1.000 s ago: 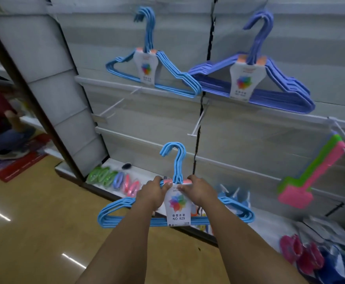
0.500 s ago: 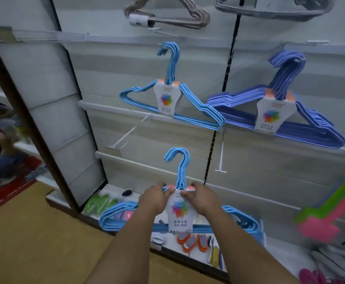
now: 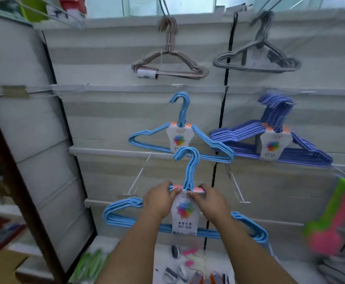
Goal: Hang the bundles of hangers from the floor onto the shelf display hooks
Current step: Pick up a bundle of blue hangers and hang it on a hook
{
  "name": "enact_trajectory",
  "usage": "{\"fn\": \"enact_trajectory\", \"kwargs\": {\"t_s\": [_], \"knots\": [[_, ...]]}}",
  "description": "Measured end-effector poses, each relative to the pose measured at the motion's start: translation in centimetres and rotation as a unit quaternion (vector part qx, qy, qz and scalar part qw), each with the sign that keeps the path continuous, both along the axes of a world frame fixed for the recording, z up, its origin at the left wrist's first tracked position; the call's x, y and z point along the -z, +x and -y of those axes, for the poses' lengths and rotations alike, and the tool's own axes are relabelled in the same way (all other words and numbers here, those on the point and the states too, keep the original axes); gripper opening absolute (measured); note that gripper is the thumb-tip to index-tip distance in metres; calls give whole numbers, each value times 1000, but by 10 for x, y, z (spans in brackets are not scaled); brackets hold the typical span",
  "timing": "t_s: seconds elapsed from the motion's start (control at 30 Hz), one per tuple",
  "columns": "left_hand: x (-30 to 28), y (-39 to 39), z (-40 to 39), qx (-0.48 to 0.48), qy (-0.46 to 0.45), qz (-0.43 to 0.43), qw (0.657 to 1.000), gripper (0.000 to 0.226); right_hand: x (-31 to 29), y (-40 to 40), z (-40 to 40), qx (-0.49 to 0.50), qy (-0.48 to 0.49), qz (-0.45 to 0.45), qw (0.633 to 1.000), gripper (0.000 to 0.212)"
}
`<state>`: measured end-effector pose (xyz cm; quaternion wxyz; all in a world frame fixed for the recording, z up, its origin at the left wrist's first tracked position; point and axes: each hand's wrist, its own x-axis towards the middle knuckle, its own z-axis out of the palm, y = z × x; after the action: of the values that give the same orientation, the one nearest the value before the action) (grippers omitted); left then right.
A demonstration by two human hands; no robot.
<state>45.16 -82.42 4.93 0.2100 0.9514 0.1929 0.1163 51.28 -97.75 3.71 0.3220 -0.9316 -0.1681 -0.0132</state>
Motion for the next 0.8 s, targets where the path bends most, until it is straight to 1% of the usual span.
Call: {"fn": "enact_trajectory", "kwargs": {"t_s": [0.1,0.23,0.37,0.47,0.6,0.67,0.73,0.8], "knots": [[-22,8,-10,5,26,29,999,52,-24,4,-7,17,15,38,999,56],[-53,30,-19,31,35,81,996,51,-55,18,-12,39,35,88,995,48],[-86,58,-24,25,95,119,988,51,-84,43,-19,66,33,118,990,48],[-99,76,-29,21,103,144,984,50,-102,62,-24,67,47,139,987,45],[-102,92,-35,2,106,188,976,51,-115,83,-31,49,46,153,986,53],[-100,95,-39,0,83,211,974,54,-119,89,-36,33,45,164,985,56],[-102,98,-42,4,6,247,969,58,-121,94,-43,18,42,179,983,57],[-112,106,-42,20,-69,288,955,63,-120,97,-50,9,28,188,982,58]]}}
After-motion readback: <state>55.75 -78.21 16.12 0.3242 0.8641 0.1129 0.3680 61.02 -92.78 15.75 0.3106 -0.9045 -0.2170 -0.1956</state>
